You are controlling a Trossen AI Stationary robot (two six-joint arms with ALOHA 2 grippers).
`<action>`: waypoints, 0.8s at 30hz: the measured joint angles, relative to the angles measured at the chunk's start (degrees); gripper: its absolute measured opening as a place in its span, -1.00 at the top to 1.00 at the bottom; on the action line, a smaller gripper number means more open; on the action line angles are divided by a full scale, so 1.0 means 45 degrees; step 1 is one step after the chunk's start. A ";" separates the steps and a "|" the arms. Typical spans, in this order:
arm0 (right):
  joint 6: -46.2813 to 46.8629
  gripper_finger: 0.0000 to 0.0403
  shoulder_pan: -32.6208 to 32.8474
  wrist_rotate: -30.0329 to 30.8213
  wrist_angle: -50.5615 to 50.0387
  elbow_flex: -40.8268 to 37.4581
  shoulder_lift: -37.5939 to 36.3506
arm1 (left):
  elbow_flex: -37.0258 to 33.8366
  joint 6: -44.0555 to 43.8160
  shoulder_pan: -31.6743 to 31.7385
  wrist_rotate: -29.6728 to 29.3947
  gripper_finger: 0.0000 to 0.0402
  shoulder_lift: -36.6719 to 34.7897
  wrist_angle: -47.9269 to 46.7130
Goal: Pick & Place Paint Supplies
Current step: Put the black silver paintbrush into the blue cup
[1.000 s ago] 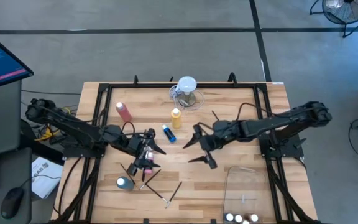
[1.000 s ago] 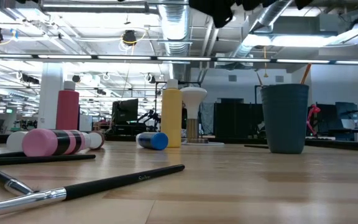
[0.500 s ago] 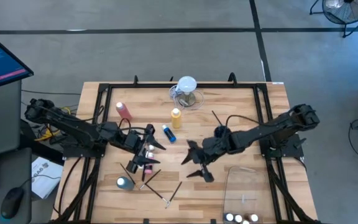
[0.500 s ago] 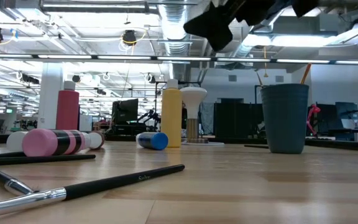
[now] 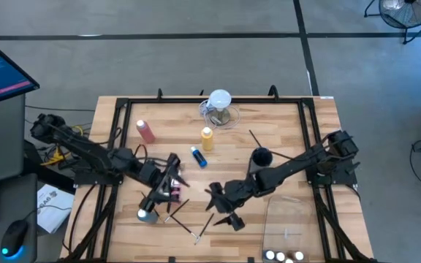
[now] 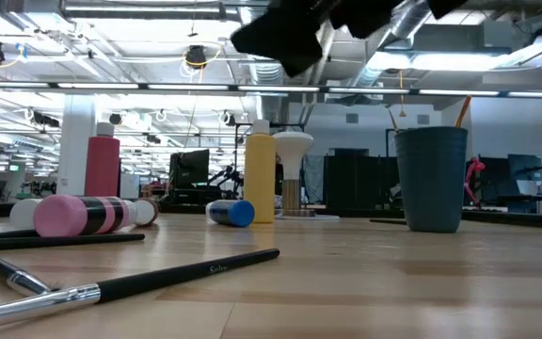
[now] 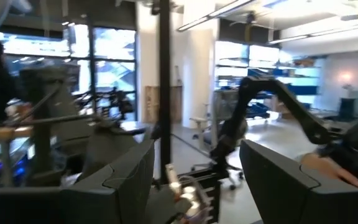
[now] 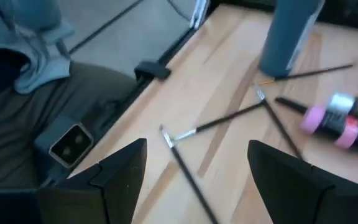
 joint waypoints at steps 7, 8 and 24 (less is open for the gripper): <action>-0.0435 -0.34 0.0325 0.0046 -0.1075 0.0276 0.0019 | 0.0191 0.0456 -0.0955 0.0013 -0.12 0.0016 -0.0039; -0.0520 -0.34 0.0397 0.0074 -0.1202 0.0272 0.0022 | 0.0191 0.0464 -0.0987 0.0000 -0.12 0.0013 -0.0039; -0.2098 -0.17 0.0886 0.2423 -0.0080 0.0755 0.2489 | 0.0191 0.0415 -0.1361 -0.0005 -0.12 0.0003 -0.0029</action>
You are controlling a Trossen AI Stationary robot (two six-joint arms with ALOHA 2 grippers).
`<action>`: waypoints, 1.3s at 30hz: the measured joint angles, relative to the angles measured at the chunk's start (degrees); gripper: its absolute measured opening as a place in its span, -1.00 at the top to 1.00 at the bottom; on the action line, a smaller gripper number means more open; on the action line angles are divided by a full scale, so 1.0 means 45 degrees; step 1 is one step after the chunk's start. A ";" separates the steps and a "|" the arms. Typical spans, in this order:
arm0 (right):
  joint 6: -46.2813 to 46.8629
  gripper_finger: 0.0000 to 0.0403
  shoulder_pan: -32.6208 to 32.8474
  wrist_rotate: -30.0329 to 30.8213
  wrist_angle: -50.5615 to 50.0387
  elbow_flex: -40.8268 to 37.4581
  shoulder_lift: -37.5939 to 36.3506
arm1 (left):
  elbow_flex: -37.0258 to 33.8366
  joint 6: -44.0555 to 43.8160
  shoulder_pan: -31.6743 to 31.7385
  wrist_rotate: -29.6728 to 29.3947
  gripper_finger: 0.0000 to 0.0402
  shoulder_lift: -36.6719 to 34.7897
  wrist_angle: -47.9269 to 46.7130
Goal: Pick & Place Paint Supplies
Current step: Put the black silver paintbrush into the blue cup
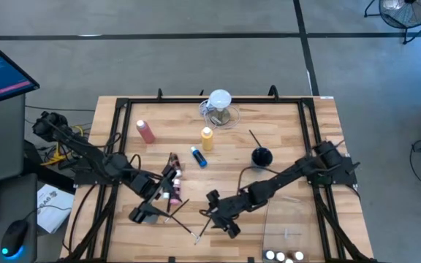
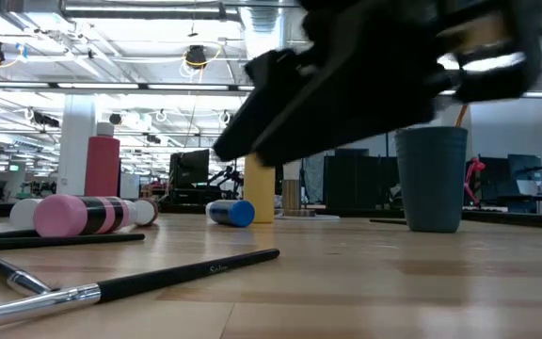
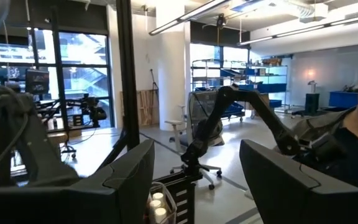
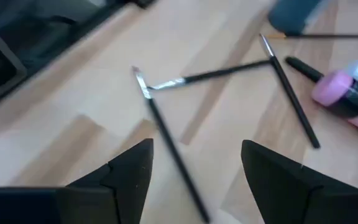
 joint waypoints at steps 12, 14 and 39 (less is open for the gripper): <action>0.0476 -0.02 -0.0585 -0.0849 -0.3052 0.1855 0.1722 | 0.0000 0.0005 -0.0292 0.0000 -0.12 0.0000 0.0005; 0.0476 0.01 -0.0585 -0.0849 -0.3090 0.1988 0.1814 | 0.0000 0.0005 -0.0292 0.0000 -0.12 0.0000 0.0005; 0.3171 0.89 -0.1056 -0.0382 -0.3951 0.2184 0.1866 | -0.0010 0.0063 -0.0258 0.0000 -0.12 0.0000 0.0043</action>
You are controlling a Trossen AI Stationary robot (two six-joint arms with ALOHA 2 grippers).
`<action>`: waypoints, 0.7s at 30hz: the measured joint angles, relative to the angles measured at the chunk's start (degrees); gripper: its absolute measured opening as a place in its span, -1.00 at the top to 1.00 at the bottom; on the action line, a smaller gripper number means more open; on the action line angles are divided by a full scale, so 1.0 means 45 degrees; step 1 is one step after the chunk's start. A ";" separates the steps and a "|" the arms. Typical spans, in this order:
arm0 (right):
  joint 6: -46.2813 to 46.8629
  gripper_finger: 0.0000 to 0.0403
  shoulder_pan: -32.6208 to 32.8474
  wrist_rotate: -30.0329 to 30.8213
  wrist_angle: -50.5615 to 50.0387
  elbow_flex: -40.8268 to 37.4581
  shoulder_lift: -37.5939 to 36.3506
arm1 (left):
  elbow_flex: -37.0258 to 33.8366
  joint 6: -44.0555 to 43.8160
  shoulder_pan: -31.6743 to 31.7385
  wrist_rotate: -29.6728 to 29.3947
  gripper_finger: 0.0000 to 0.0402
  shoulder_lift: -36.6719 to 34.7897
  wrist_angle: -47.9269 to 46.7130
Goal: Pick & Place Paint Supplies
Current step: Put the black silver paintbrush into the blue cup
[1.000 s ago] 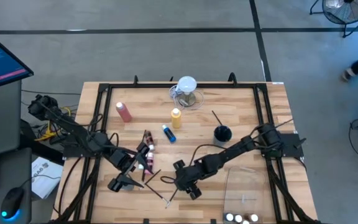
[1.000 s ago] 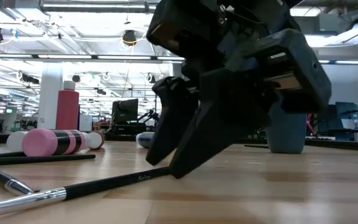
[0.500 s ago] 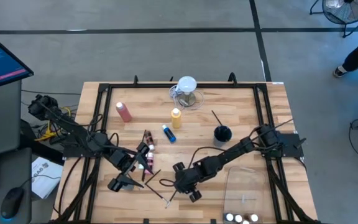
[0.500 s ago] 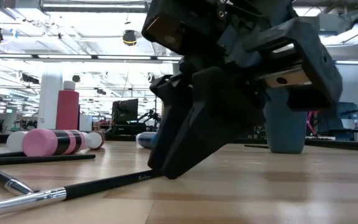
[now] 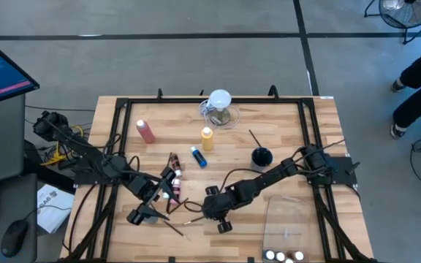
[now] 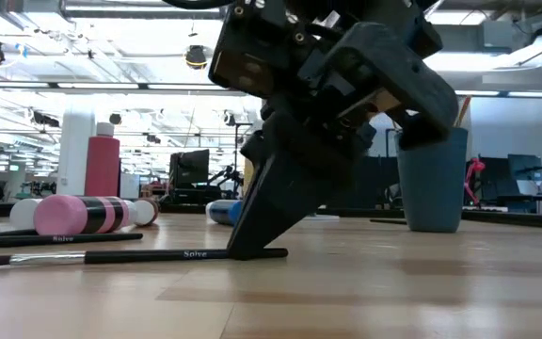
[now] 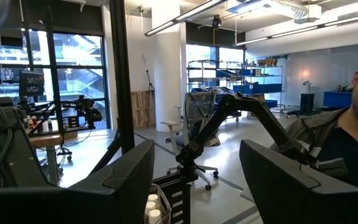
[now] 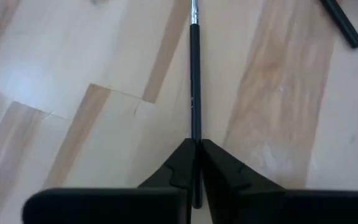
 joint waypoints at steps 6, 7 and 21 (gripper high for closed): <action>0.0407 0.97 0.0051 0.0178 -0.0387 0.0001 -0.0019 | 0.0000 -0.0367 0.0006 -0.1936 -0.12 -0.0010 -0.1159; 0.0513 0.96 0.0055 0.0264 -0.0397 0.0000 -0.0019 | 0.0039 -0.0594 0.0062 -0.2596 -0.12 -0.0010 -0.1780; 0.1657 0.99 -0.0061 0.1344 -0.0614 -0.0029 -0.0024 | 0.1428 -0.4741 0.0632 -0.4235 -0.12 0.0170 -0.9593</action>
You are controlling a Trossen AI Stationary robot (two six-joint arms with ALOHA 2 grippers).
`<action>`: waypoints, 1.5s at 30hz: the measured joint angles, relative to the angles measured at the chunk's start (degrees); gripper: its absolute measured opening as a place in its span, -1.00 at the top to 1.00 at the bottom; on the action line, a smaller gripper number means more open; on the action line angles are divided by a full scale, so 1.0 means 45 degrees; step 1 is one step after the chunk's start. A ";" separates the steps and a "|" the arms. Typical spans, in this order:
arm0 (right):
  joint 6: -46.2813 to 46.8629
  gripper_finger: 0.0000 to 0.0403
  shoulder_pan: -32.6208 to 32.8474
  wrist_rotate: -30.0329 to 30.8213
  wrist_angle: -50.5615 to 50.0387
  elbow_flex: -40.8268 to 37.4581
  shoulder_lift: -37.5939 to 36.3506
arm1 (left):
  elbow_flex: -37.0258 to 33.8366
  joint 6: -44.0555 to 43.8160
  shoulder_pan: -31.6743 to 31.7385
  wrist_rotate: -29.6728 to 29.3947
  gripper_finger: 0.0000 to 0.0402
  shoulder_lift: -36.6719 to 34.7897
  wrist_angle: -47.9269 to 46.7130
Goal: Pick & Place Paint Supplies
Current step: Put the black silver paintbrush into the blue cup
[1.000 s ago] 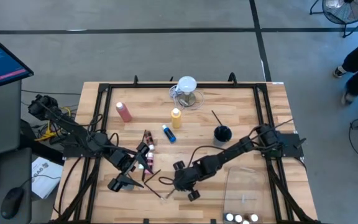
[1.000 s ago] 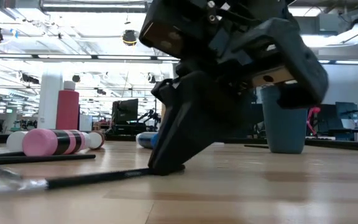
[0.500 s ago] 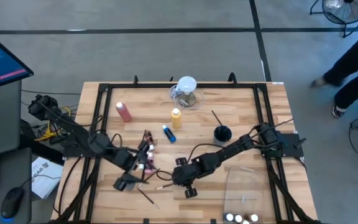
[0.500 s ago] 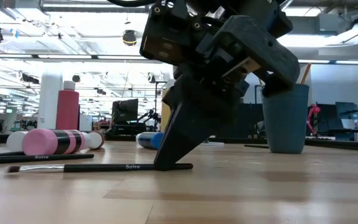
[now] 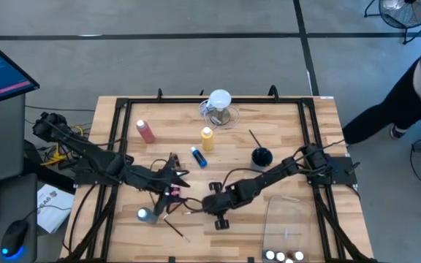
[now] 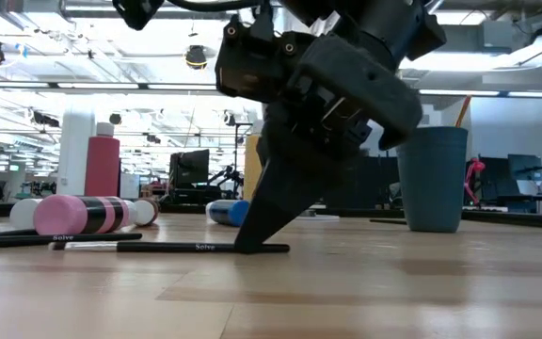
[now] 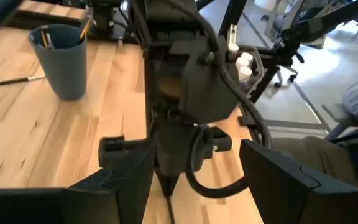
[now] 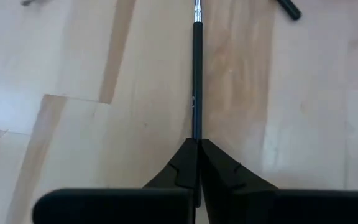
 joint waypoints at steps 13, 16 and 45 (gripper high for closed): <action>0.0481 1.00 -0.0036 0.0899 -0.0900 -0.0029 -0.0321 | -0.0520 -0.2460 0.0704 0.1548 -0.01 0.0786 -0.2367; 0.0632 1.00 -0.0055 0.0899 -0.0914 -0.0029 -0.0321 | -0.0457 -0.2760 0.1205 0.2580 0.08 0.1398 -0.2005; 0.1098 0.99 0.0081 0.2463 -0.2011 -0.0073 -0.0918 | -0.0398 0.1128 0.1967 0.2371 0.14 0.5144 -0.1063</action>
